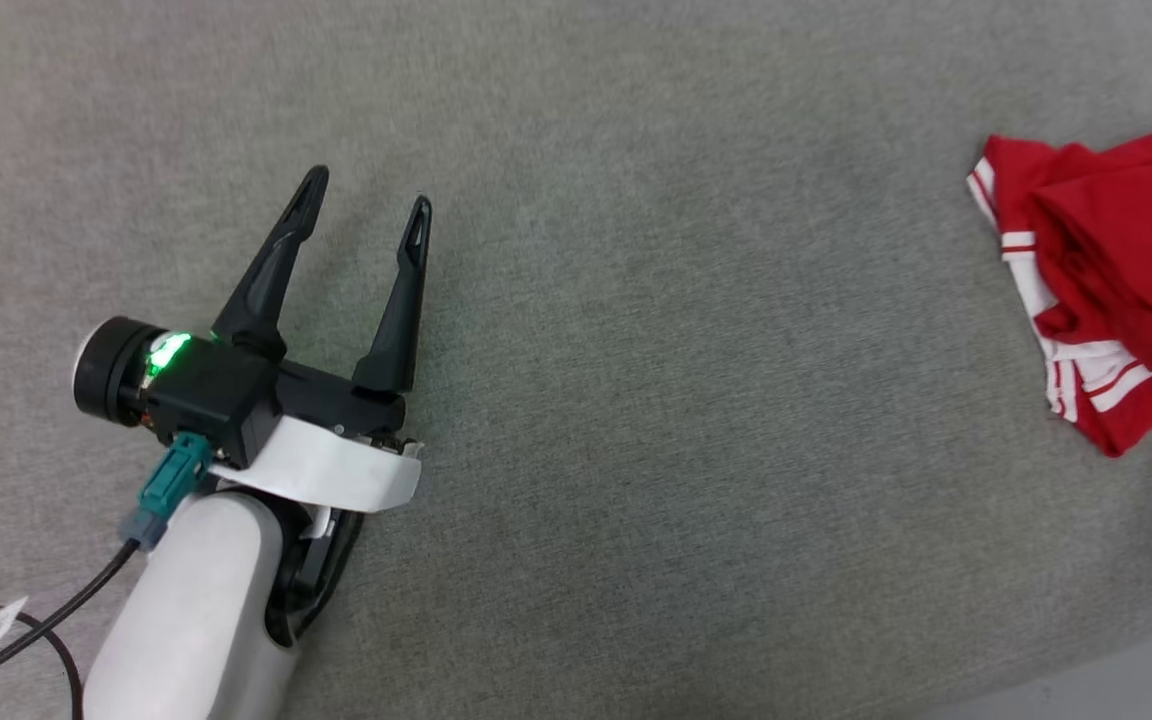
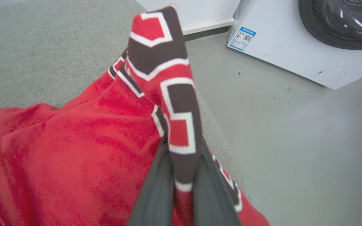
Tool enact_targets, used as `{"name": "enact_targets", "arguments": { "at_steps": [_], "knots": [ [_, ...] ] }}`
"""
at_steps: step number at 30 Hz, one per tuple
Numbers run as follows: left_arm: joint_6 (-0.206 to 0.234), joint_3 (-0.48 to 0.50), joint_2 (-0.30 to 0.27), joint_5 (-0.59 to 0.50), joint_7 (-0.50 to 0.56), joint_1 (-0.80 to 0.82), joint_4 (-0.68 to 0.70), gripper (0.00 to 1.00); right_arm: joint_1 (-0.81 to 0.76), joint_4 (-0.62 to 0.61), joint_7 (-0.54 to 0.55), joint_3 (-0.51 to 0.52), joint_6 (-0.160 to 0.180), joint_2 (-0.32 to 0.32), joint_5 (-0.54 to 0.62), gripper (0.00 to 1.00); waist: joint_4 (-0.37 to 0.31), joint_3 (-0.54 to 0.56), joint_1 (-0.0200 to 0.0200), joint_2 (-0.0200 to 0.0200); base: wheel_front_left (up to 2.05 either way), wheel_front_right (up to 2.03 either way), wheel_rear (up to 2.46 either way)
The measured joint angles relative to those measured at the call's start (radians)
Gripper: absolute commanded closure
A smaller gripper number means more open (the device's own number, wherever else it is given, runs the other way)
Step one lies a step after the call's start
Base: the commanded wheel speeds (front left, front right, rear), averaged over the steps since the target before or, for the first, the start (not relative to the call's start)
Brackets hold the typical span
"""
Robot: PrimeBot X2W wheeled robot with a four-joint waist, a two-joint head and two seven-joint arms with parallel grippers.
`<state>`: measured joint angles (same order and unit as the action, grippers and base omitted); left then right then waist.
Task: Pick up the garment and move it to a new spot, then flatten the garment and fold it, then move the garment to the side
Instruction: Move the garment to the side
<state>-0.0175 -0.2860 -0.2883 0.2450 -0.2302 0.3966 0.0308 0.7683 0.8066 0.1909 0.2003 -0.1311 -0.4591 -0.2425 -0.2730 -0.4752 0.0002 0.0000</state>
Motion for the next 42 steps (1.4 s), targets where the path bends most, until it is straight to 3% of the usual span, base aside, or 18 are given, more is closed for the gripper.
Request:
{"name": "enact_targets", "arguments": {
  "at_steps": [5,6,8,9,17,23,30,42],
  "knots": [
    [-0.007,-0.006,-0.012,-0.004,0.012,0.031,0.002,0.00,0.030,0.067,-0.090,0.074,0.000,0.032,0.055,1.00,0.012,-0.077,0.0000,0.0000,0.00,0.00,0.00],
    [-0.008,-0.007,-0.012,-0.005,0.012,0.034,0.001,0.00,0.037,0.077,-0.113,0.092,0.000,0.038,0.065,0.74,0.015,-0.088,0.0000,0.0000,0.00,0.00,0.00],
    [-0.009,-0.011,-0.013,-0.005,0.012,0.037,-0.001,0.00,0.046,0.103,-0.153,0.119,0.000,0.051,0.098,0.05,0.021,-0.104,0.0000,0.0000,0.00,0.00,0.00],
    [-0.009,-0.011,-0.013,-0.005,0.011,0.037,-0.003,0.00,0.047,0.115,-0.173,0.136,0.000,0.059,0.105,0.00,0.024,-0.108,0.0000,0.0000,0.00,0.00,0.00],
    [-0.001,-0.015,-0.002,0.005,-0.006,0.020,-0.040,0.00,0.047,0.150,-0.280,0.207,0.000,0.068,0.187,0.00,0.023,-0.060,0.0000,0.0000,0.00,0.00,0.00],
    [0.017,-0.006,0.023,0.025,-0.021,-0.040,-0.077,0.00,-0.013,0.084,-0.331,0.203,0.000,0.088,0.197,0.00,0.025,0.030,-0.0001,0.0000,0.00,0.00,0.00],
    [0.044,0.021,0.047,0.052,-0.030,-0.137,-0.117,0.00,-0.185,-0.083,-0.331,0.138,0.000,0.159,0.168,0.00,0.044,0.168,-0.0002,0.0000,0.00,0.00,0.00],
    [0.073,0.071,0.064,0.087,-0.033,-0.272,-0.178,0.00,-0.563,-0.476,-0.242,-0.010,0.000,0.305,0.094,0.00,0.149,0.375,-0.0003,0.0000,0.00,0.00,0.00]
  ]
}}
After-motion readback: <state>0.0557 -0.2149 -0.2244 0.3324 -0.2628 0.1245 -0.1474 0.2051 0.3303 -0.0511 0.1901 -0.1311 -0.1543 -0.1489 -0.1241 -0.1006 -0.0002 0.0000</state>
